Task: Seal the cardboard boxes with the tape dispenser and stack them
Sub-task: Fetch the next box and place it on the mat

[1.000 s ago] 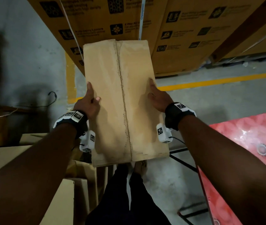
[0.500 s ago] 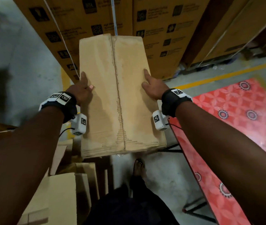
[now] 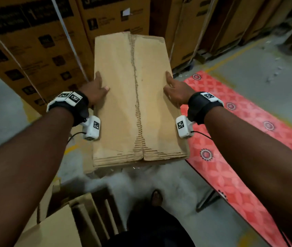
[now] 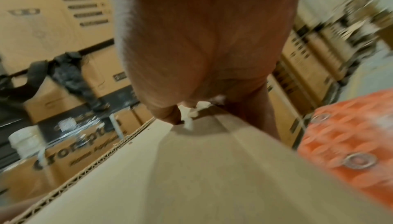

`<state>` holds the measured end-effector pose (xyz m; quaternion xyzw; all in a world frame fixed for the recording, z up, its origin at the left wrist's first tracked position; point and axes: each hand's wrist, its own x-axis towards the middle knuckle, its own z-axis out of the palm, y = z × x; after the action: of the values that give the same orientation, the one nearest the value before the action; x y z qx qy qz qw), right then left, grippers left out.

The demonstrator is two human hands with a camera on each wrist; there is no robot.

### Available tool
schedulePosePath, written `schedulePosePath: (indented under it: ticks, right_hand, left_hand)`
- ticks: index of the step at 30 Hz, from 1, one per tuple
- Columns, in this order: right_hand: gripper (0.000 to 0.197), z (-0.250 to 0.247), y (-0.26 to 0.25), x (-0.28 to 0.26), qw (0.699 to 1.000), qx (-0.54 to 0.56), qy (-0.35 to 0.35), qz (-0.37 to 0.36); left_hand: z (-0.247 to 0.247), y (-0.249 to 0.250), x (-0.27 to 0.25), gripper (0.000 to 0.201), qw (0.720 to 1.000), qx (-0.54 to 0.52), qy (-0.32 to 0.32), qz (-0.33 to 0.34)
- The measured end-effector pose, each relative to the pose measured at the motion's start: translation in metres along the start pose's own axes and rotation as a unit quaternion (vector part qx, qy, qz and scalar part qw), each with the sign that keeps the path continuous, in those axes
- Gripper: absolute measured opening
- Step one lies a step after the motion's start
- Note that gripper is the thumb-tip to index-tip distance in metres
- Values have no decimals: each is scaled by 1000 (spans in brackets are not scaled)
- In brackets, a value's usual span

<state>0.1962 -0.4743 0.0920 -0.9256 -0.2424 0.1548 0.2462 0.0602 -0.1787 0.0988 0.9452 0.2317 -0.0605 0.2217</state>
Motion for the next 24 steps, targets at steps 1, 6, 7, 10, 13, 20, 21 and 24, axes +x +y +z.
schedulePosePath:
  ticks: [1,6,7,10,13,20,21,24]
  right_hand:
    - [67,-13,15,-12,1000,0,3,13]
    - [71,-60,102,-77,996,16,25,88]
    - [71,-67,118,-92,994,22,30,105]
    - [70,-82,164,-129,988,37,53,143]
    - [69,-99,216,-169,978,35,74,189]
    - [68,-120,297,-233,960,60,92,259]
    - [68,-121,305,-238,956,64,96,269]
    - [69,-126,324,-248,949,82,102,286]
  left_hand:
    - [6,20,1,73,1000,0,-9,18]
    - [43,126,5,76,993,25,-50,103]
    - [52,148,5,76,991,29,-60,117]
    - [83,206,7,77,983,46,-91,155]
    - [120,268,8,77,972,59,-115,197]
    - [191,366,3,75,948,95,-131,275]
    - [198,376,2,75,945,95,-138,279]
    - [215,401,2,74,947,89,-151,270]
